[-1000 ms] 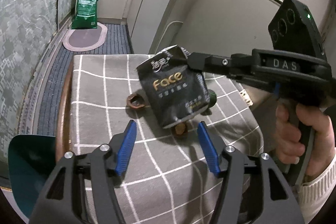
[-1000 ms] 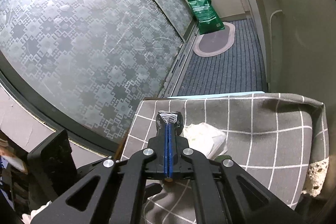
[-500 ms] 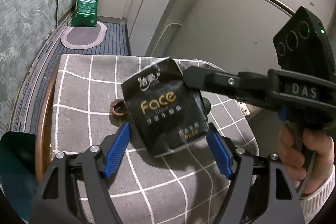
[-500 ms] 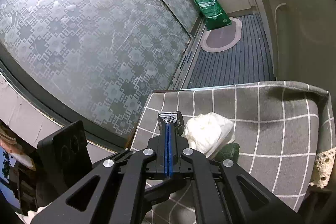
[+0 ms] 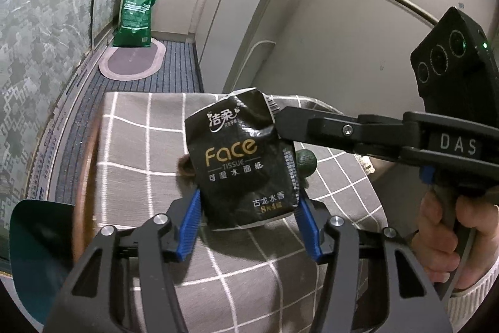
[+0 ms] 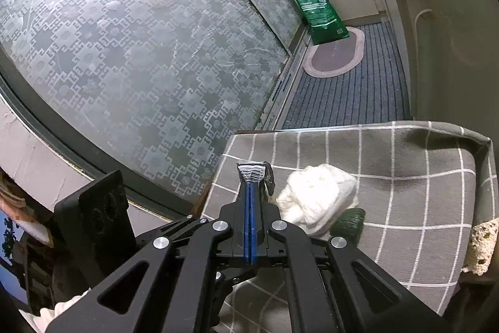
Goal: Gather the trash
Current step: 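Lift the black Face pack with the right tool and carry it over the teal bin, then open the right tool to drop the Face pack into the bin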
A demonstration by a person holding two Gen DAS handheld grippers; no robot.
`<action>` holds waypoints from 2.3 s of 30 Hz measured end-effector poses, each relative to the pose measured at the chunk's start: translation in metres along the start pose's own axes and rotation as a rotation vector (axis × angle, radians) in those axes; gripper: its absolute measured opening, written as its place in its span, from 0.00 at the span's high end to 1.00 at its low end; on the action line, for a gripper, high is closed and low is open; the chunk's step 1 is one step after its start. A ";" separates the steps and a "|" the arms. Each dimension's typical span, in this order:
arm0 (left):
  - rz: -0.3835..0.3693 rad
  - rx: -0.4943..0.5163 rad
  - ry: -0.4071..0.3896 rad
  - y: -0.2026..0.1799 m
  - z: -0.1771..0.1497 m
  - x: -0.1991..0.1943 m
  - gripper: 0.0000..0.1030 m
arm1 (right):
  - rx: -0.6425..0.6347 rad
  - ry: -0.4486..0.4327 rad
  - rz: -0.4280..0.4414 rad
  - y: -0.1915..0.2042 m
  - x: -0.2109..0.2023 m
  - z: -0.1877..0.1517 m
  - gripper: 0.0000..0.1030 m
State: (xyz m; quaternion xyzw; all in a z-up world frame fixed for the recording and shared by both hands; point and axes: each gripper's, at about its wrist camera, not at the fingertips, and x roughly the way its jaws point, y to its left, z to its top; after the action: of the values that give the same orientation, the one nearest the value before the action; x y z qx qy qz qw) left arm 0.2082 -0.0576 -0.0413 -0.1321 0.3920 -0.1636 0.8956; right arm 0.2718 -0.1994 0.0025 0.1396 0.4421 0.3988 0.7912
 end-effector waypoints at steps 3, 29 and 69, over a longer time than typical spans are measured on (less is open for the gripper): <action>0.002 -0.006 -0.013 0.005 0.001 -0.010 0.44 | -0.008 -0.002 0.007 0.009 0.002 0.002 1.00; 0.158 -0.051 -0.033 0.101 -0.016 -0.085 0.44 | -0.129 0.133 0.066 0.105 0.104 0.006 1.00; 0.324 -0.068 0.255 0.213 -0.085 -0.102 0.50 | -0.223 0.394 -0.032 0.158 0.230 -0.038 0.80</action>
State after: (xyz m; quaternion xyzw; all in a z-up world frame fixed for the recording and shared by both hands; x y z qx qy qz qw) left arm 0.1203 0.1673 -0.1079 -0.0760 0.5237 -0.0197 0.8483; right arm 0.2277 0.0710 -0.0641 -0.0366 0.5434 0.4520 0.7065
